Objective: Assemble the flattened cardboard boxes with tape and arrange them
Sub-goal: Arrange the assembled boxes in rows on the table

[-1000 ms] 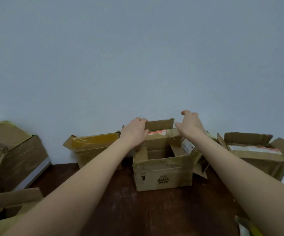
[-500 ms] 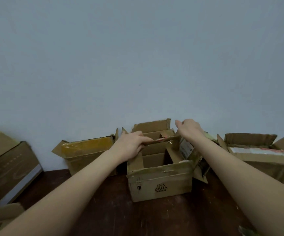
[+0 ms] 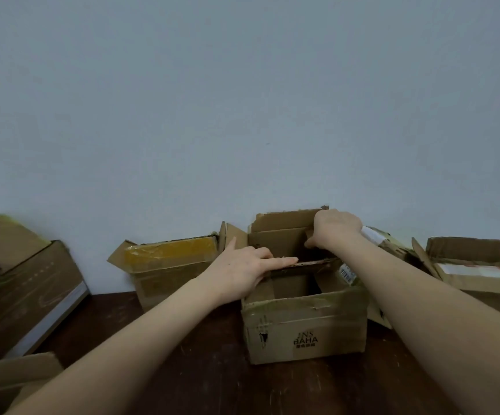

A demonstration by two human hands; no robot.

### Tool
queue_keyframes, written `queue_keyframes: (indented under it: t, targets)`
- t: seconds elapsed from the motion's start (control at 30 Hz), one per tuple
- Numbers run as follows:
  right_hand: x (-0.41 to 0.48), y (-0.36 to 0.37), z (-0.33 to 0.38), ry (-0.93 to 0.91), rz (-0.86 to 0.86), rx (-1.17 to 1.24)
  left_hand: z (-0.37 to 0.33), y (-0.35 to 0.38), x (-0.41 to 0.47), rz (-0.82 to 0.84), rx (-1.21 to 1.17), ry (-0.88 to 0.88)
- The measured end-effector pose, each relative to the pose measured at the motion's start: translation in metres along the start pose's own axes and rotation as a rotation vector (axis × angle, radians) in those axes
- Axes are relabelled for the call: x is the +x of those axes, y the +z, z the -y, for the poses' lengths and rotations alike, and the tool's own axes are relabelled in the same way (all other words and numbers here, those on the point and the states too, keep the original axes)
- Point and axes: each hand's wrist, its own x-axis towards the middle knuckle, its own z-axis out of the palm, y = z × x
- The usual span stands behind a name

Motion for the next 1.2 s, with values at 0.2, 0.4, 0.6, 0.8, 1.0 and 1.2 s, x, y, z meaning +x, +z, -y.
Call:
queue_keyframes:
  t: [0.2,0.4,0.6,0.8,1.0,1.2]
  targets:
    - [0.012,0.001,-0.014,0.117,-0.029,0.484,0.011,0.003,0.01,-0.197,-0.189,-0.161]
    - [-0.014,-0.013,-0.029,0.162,0.016,0.827,0.01,-0.003,0.025,-0.157,-0.124,-0.358]
    - [-0.062,-0.03,-0.03,-0.062,-0.131,0.66,-0.016,-0.029,-0.004,-0.376,-0.188,-0.314]
    - [-0.122,-0.003,-0.024,-0.163,0.217,0.365,-0.069,-0.021,-0.039,-0.022,-0.494,-0.541]
    - [-0.139,0.013,-0.02,0.036,0.17,0.206,-0.084,-0.013,-0.035,0.188,-0.676,-0.695]
    - [-0.125,0.013,-0.017,0.052,0.174,0.059,-0.089,-0.004,-0.021,0.077,-0.238,-0.698]
